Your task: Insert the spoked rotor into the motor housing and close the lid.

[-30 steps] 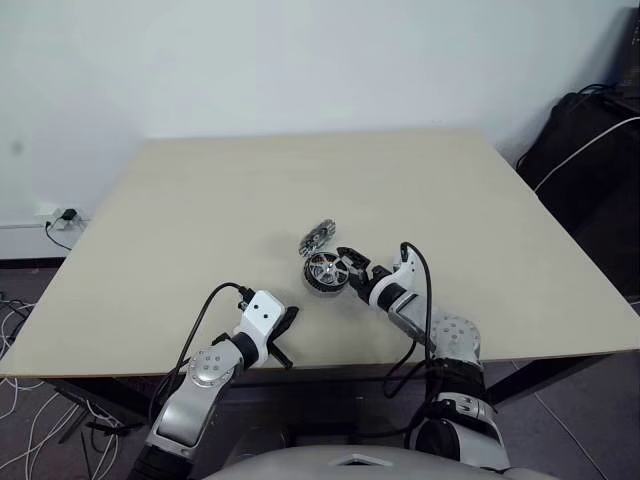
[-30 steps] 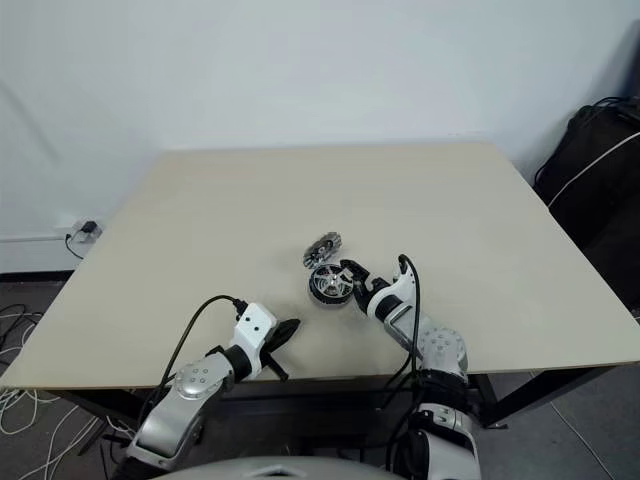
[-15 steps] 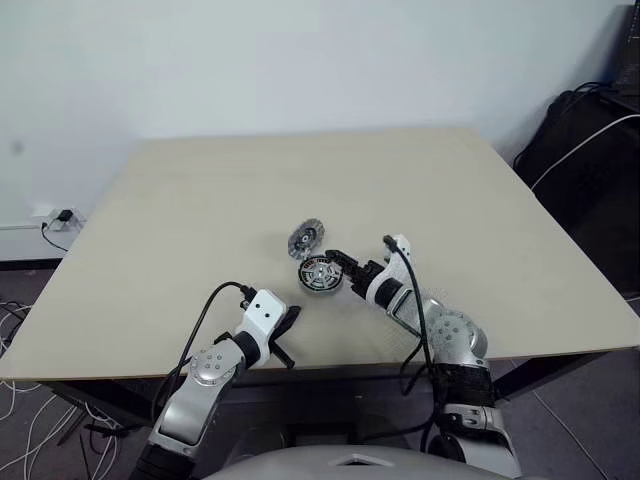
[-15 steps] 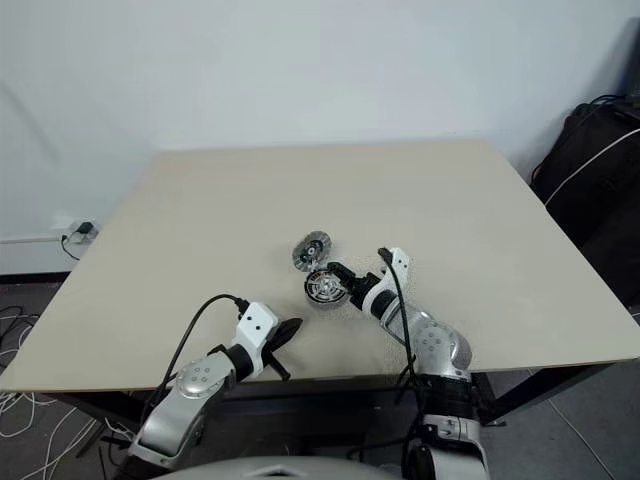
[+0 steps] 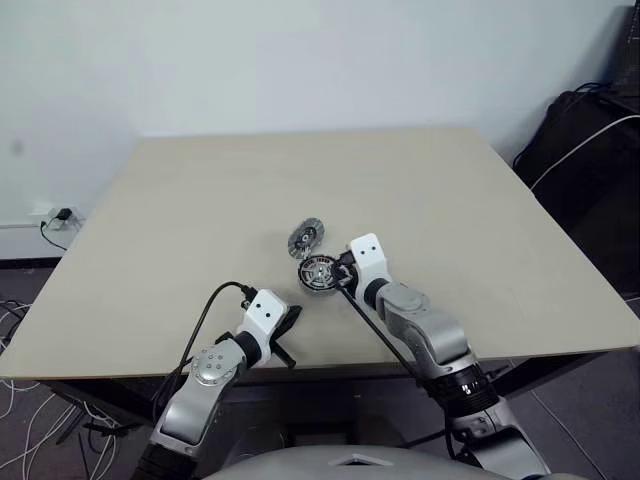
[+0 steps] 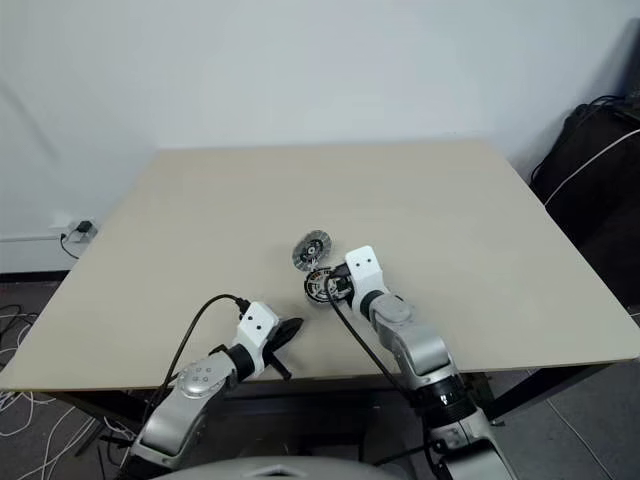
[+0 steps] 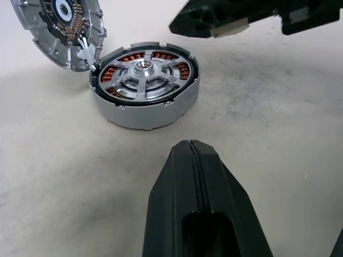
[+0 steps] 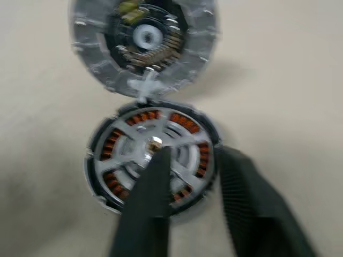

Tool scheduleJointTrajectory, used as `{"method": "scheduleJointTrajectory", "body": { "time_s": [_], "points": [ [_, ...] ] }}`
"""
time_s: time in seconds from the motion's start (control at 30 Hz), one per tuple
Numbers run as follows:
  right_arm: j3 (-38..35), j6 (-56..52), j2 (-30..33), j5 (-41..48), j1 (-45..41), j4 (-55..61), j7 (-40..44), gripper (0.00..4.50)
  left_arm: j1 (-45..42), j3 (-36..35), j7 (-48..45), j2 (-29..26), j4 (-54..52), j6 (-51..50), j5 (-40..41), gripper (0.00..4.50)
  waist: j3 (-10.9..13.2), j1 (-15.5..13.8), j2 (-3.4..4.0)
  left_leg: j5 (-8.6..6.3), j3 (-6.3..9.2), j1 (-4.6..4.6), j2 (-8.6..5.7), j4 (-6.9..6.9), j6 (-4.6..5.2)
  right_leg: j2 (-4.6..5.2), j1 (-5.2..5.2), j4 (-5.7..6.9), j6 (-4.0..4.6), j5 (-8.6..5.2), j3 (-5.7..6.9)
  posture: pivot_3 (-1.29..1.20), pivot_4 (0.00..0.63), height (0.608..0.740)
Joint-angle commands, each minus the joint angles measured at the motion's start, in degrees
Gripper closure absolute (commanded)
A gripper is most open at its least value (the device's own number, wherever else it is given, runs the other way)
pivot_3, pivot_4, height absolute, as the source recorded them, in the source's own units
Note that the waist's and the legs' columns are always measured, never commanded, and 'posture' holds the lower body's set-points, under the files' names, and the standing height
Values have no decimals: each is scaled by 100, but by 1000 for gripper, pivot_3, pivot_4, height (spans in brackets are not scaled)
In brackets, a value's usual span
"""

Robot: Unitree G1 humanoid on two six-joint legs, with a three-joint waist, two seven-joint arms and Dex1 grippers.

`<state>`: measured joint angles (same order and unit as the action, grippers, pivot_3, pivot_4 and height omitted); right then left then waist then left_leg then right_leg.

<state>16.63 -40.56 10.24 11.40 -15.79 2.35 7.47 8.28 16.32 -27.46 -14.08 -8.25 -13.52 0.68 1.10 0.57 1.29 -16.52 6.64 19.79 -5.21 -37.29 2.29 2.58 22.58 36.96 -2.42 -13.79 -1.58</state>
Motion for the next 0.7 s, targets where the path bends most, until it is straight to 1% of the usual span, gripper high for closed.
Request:
{"method": "scheduleJointTrajectory", "body": {
  "time_s": [0.03, 0.07, 0.33, 0.5, 0.6, 0.7],
  "points": [
    [171, -4, -74, -325, -389, -183, 111, 4341, -73, 17, 28, 42, -15, 109, 17, 4500, 4, 1, -7, 0, 0, 0, 0, -1, 0, 0, 0, 0, 0, 0, 1, 0, 0, 740],
    [198, 0, -112, -383, -466, -270, 132, 4461, -67, 15, 27, 45, -10, 116, 18, 4500, 6, 1, -11, 0, 0, -1, 0, -1, 0, -1, -2, 0, 0, 1, 1, 0, 0, 740],
    [131, 57, -431, -568, -1033, -1209, 490, 4461, -42, 6, 81, 98, 1, 145, 9, 4500, 9, 3, -15, 0, 1, 0, -2, 2, -1, -1, 4, 1, 3, 2, -1, 0, 0, 740],
    [47, -91, -522, -558, -1103, -1781, 763, 4461, 7, -14, 154, 120, -17, 171, 22, 4500, 8, 6, -13, 0, 2, 0, -2, 3, -1, -1, 4, 1, 3, 2, -1, 0, 0, 740],
    [12, -330, -526, -551, -1108, -1897, 889, 4461, 21, -10, 186, 129, -14, 179, 22, 4500, 1, 7, -16, 0, 2, -3, -4, 4, -1, 0, 1, 2, 3, 2, -1, 0, 0, 740],
    [38, -344, -426, -650, -1165, -1778, 987, 4461, 20, -5, 201, 145, -3, 186, 21, 4500, -9, 3, -15, -1, 2, -6, -4, 4, -1, 0, -1, 3, 4, 2, -1, 0, 0, 740]
  ]
}}
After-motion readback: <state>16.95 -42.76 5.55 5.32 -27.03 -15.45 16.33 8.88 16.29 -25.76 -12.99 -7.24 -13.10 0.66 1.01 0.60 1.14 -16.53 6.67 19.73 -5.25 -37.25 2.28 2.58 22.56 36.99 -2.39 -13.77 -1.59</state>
